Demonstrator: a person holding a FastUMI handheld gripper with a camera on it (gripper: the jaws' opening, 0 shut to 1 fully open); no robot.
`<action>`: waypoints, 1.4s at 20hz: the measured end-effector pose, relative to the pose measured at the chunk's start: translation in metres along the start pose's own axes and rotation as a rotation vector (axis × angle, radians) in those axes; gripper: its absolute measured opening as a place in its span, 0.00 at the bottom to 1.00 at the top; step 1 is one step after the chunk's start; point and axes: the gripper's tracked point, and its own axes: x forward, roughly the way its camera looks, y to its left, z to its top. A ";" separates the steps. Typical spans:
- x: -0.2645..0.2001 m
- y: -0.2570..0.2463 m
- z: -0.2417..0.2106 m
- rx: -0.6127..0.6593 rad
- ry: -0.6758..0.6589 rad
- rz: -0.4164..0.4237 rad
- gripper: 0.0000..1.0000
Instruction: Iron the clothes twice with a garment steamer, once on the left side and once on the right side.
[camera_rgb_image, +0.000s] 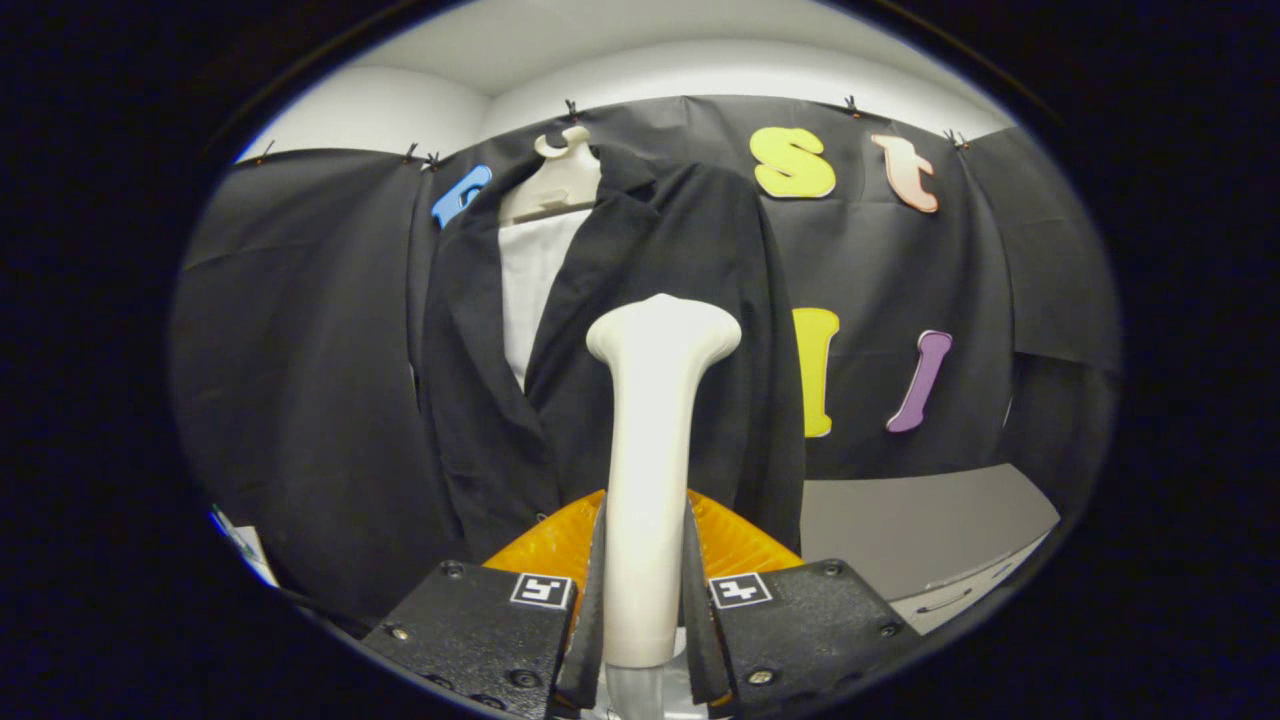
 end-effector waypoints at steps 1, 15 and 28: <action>-0.001 0.000 -0.010 -0.011 0.009 -0.004 0.37; -0.004 -0.013 -0.115 -0.043 0.177 -0.022 0.37; -0.009 -0.012 -0.201 -0.058 0.324 -0.028 0.37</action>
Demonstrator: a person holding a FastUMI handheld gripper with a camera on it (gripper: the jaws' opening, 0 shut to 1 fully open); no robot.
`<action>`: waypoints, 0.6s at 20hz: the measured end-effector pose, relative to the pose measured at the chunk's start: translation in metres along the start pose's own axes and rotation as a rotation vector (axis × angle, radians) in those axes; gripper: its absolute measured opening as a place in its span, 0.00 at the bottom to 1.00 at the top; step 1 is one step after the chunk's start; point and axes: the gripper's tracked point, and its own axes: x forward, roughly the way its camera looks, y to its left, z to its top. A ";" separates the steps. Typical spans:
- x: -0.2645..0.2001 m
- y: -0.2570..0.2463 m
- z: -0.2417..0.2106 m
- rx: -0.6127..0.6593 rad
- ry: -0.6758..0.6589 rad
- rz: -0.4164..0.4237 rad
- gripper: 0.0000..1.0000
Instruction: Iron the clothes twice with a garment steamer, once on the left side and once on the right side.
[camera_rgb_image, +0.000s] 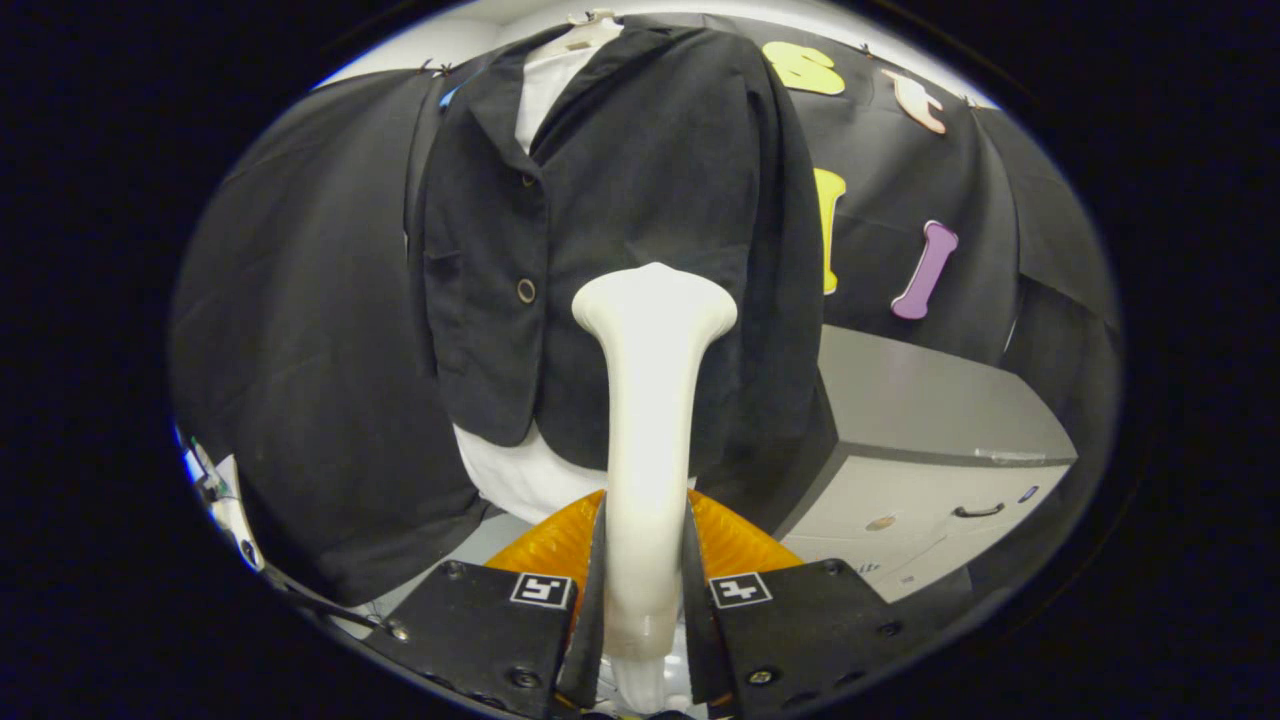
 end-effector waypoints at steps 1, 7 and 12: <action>0.004 0.001 -0.008 -0.002 0.014 0.005 0.37; 0.017 0.009 -0.051 -0.005 0.102 0.015 0.37; 0.015 0.007 -0.058 -0.010 0.120 0.017 0.37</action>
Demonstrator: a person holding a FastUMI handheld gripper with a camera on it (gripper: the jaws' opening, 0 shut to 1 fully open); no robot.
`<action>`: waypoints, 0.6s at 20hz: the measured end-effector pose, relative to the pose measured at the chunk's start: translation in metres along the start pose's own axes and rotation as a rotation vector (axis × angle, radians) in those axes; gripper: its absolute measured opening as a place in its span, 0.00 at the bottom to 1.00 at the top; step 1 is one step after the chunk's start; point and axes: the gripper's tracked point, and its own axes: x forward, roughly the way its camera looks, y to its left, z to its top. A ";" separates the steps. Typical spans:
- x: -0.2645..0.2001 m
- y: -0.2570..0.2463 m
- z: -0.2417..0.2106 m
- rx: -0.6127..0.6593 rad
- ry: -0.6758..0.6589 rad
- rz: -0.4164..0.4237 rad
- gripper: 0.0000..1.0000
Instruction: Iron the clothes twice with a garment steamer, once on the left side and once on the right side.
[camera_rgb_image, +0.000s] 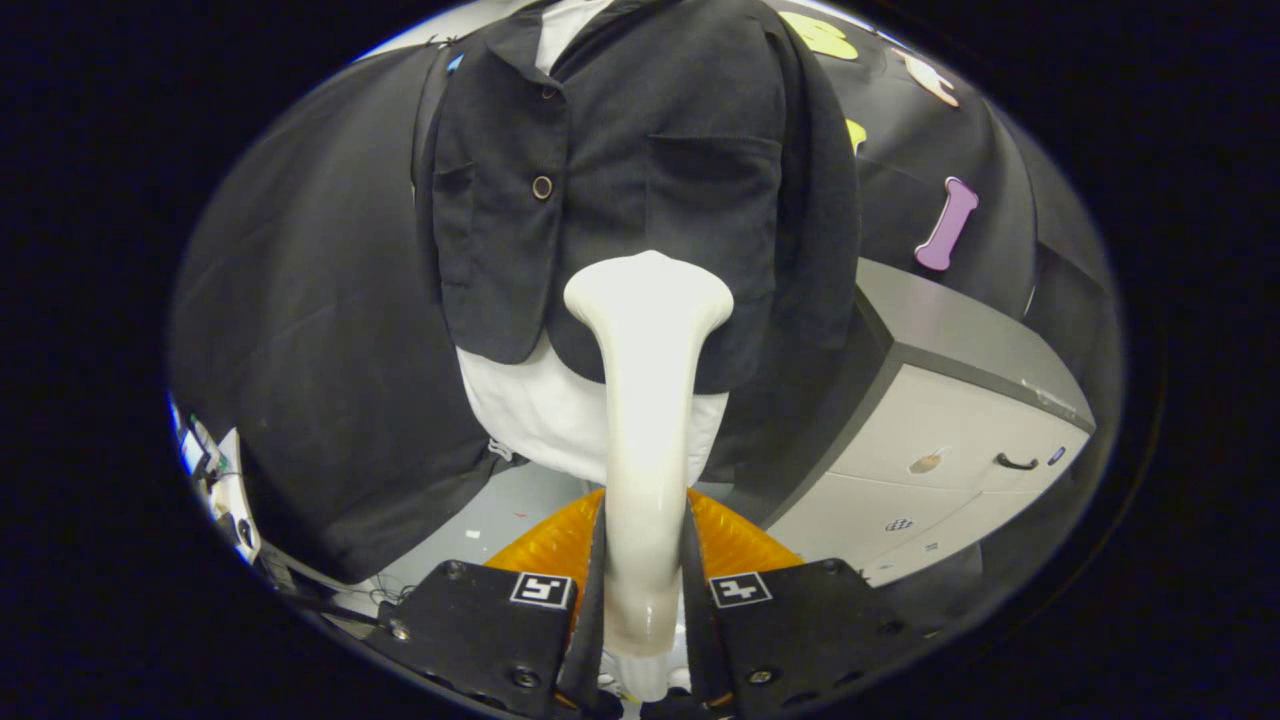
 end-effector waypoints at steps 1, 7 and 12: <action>-0.003 -0.001 0.003 0.001 -0.006 0.000 0.37; -0.040 -0.005 0.047 0.018 -0.101 0.009 0.36; -0.081 0.006 0.100 0.025 -0.210 0.026 0.37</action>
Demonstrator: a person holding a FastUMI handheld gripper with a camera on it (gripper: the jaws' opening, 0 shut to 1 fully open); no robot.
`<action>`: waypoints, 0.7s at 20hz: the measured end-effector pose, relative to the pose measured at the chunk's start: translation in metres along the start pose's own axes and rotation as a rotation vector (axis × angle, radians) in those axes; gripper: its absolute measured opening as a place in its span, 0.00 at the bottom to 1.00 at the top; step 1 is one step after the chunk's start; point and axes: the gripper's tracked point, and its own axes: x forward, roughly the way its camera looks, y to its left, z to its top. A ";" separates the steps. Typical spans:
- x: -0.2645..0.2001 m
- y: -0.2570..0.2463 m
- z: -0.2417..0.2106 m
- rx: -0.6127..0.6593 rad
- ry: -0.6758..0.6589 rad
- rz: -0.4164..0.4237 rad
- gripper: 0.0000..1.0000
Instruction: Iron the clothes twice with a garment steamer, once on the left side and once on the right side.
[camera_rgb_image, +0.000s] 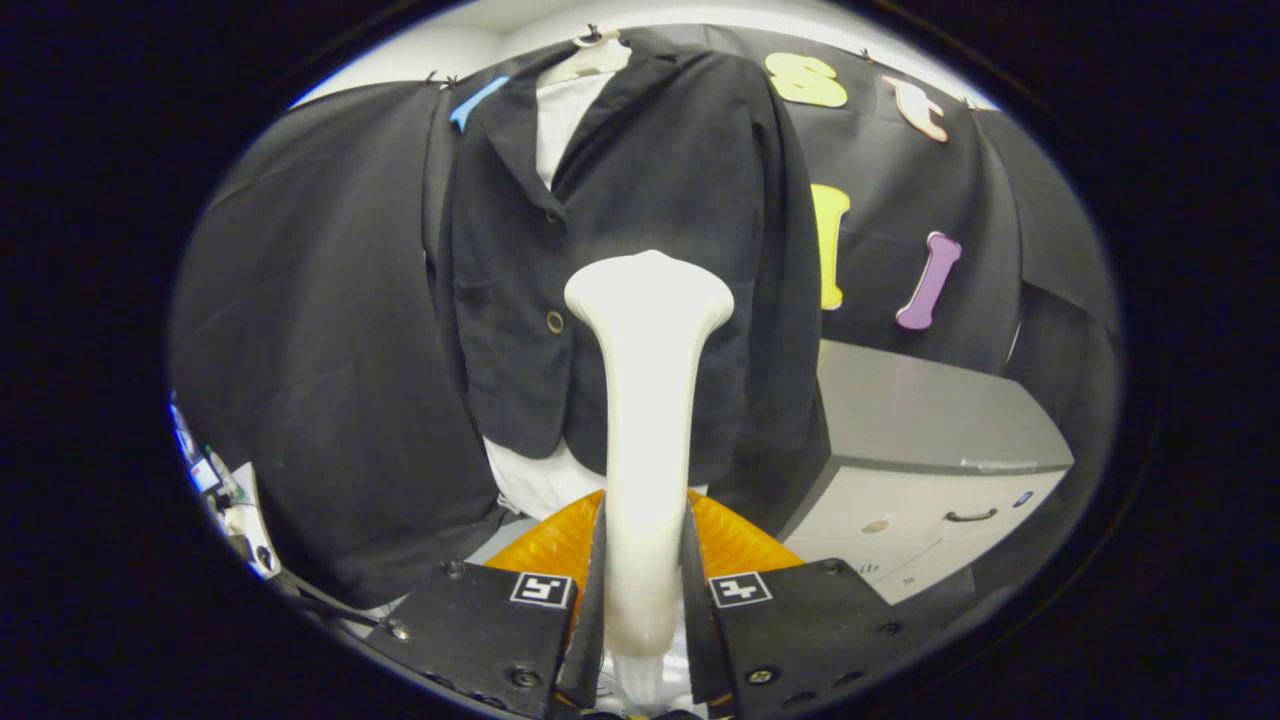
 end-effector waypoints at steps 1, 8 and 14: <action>-0.005 0.003 0.013 0.000 -0.019 0.008 0.36; -0.020 0.051 0.106 -0.011 -0.171 0.070 0.37; -0.028 0.109 0.173 -0.048 -0.273 0.125 0.37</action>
